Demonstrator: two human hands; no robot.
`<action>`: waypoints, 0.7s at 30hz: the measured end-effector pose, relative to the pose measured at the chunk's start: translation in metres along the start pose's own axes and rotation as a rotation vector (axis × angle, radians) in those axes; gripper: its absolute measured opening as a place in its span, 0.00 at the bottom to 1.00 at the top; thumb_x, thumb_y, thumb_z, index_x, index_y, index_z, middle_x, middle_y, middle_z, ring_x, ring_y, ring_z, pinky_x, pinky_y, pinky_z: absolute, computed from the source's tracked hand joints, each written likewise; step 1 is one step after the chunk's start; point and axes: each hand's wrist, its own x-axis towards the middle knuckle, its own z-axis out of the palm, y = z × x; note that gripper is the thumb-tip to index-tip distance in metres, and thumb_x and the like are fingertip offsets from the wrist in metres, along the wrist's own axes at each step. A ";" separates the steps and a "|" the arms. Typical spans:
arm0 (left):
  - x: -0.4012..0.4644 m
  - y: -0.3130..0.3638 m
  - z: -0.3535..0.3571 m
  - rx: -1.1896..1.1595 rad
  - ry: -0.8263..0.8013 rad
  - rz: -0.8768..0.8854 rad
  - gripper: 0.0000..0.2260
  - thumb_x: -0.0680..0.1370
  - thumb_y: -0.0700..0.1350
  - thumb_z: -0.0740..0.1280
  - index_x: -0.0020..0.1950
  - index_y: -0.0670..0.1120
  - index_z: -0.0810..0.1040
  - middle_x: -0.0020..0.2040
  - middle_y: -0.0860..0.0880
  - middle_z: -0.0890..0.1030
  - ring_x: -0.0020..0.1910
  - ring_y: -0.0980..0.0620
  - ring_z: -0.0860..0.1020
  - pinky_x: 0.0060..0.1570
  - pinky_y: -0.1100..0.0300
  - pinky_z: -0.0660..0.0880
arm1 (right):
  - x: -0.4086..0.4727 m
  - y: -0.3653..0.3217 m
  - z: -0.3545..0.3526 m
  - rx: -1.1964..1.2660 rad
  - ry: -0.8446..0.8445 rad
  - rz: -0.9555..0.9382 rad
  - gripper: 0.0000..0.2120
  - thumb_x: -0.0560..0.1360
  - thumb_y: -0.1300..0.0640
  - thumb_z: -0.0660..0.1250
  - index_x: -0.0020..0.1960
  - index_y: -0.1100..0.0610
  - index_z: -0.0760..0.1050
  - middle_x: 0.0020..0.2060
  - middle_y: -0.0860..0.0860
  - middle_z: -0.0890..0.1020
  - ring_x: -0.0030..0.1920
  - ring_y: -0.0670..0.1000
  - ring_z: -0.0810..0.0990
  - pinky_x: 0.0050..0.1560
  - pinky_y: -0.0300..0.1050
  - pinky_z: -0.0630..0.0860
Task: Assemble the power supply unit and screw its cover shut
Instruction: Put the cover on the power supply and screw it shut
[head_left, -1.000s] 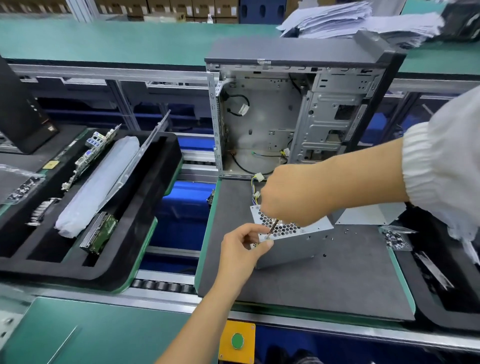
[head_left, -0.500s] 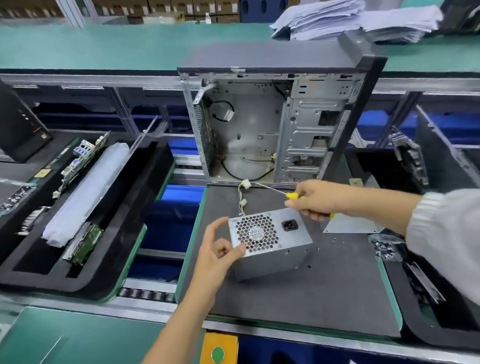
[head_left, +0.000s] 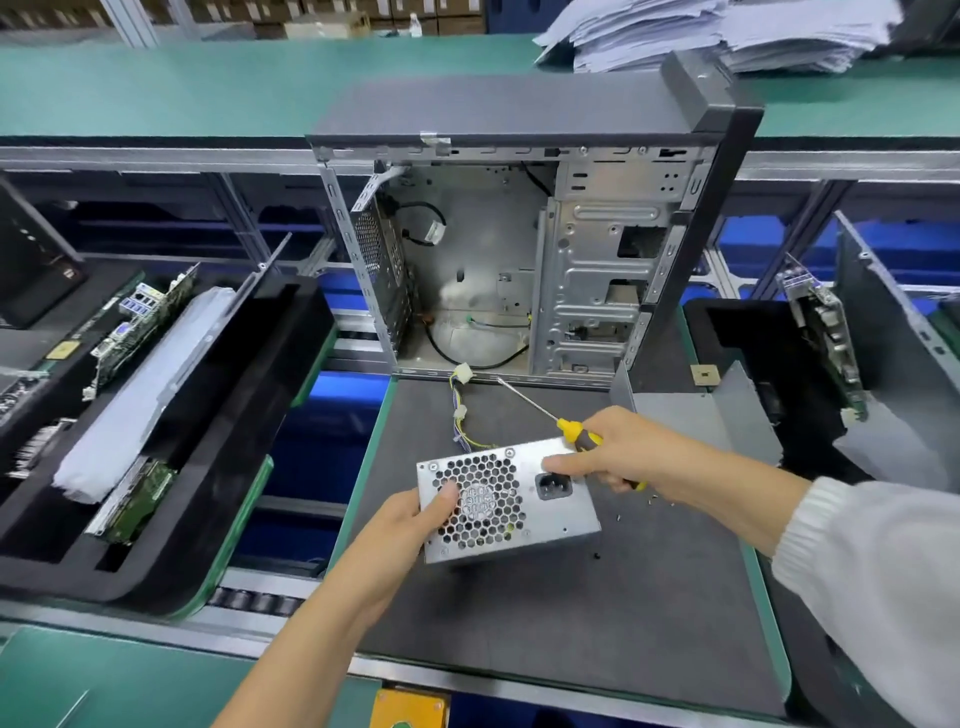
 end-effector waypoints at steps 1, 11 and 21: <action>-0.003 -0.001 -0.001 0.024 0.005 0.044 0.17 0.81 0.54 0.60 0.62 0.47 0.80 0.57 0.52 0.84 0.59 0.54 0.81 0.62 0.56 0.73 | -0.004 -0.001 -0.001 -0.022 0.022 -0.060 0.23 0.68 0.47 0.75 0.31 0.54 0.62 0.21 0.49 0.64 0.23 0.49 0.61 0.24 0.36 0.59; -0.006 -0.053 -0.008 0.311 0.126 0.319 0.25 0.71 0.48 0.75 0.67 0.56 0.76 0.67 0.56 0.76 0.68 0.61 0.72 0.67 0.61 0.68 | -0.026 0.067 0.046 -0.128 0.251 -0.487 0.23 0.67 0.52 0.77 0.28 0.48 0.62 0.28 0.44 0.67 0.30 0.42 0.64 0.32 0.36 0.60; -0.001 -0.094 -0.001 0.585 0.189 0.470 0.21 0.69 0.46 0.79 0.60 0.53 0.78 0.68 0.56 0.75 0.68 0.65 0.69 0.67 0.54 0.70 | -0.029 0.136 0.080 -0.142 0.329 -0.508 0.05 0.69 0.54 0.75 0.40 0.49 0.79 0.40 0.40 0.74 0.37 0.42 0.74 0.38 0.39 0.69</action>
